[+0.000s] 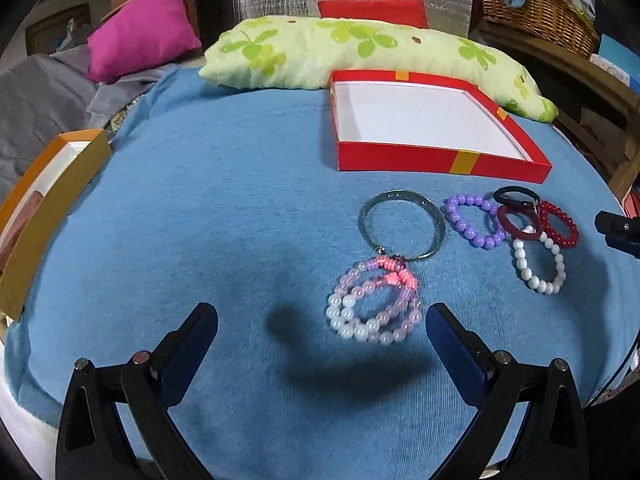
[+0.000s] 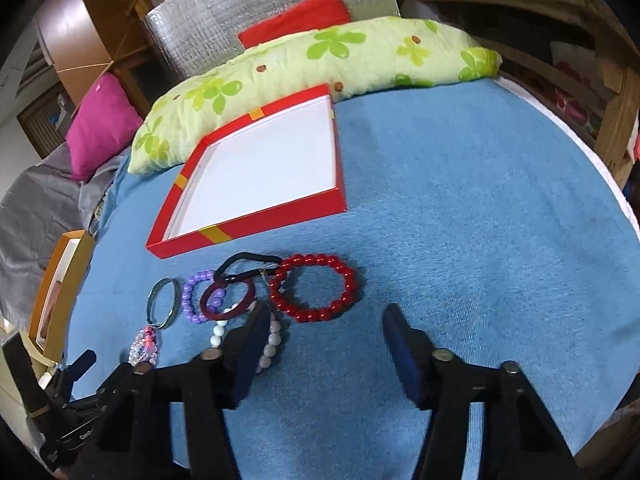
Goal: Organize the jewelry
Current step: 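Grasp the red beaded bracelet with the right tool while the left tool grasps a pink beaded bracelet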
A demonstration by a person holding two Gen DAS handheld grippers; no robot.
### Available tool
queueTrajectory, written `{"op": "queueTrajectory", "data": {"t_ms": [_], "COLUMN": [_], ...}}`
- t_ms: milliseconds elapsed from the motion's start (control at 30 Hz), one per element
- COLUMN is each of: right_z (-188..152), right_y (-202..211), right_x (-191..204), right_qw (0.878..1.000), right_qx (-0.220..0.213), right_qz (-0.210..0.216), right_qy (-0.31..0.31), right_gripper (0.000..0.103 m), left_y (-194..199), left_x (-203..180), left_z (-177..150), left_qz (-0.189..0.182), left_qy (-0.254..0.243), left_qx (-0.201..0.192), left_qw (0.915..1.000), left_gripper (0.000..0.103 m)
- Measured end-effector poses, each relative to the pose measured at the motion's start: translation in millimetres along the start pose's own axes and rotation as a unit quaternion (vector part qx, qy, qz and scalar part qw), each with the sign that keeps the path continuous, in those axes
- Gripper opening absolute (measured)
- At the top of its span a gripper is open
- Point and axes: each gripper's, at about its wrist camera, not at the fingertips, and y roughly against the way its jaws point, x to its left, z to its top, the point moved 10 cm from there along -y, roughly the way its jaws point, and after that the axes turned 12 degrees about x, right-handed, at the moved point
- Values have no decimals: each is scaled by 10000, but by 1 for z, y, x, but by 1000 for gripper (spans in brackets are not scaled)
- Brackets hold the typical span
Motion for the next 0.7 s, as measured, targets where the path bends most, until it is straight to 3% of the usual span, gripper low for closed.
{"op": "queueTrajectory", "data": {"t_ms": [133,200,267,400,433,533,600,700], "right_z": [8,12,16,18,18,22,25,28], "right_y": [-10,-15,-22,-39,-44,-50,-51,-52], "right_x": [-12,-16,-19,-17,-15,-12,-12,-14], "right_qw": [9998,9996,9992,9981,9977,9965,9957,9953], "right_qx": [139,214,334,608,677,633,568,502], "right_qz": [-50,-26,-7,-6,-88,-474,-625,-718], "right_qy": [-133,-175,-200,-119,-38,255,373,418], "right_gripper": [50,47,47,40,39,30,14,11], "left_y": [-12,-16,-20,-21,-20,-20,-20,-20], "left_x": [-7,-9,-12,-16,-17,-18,-18,-17], "left_z": [4,4,4,7,9,12,15,19], "left_qz": [-60,-121,-161,-258,-334,-466,-626,-815], "left_qy": [-90,-86,-145,-191,-211,-223,-199,-186], "left_qx": [103,161,230,218,212,191,191,180], "left_qw": [9999,9998,9995,9992,9990,9985,9977,9963], "left_gripper": [103,96,83,69,61,47,36,25]}}
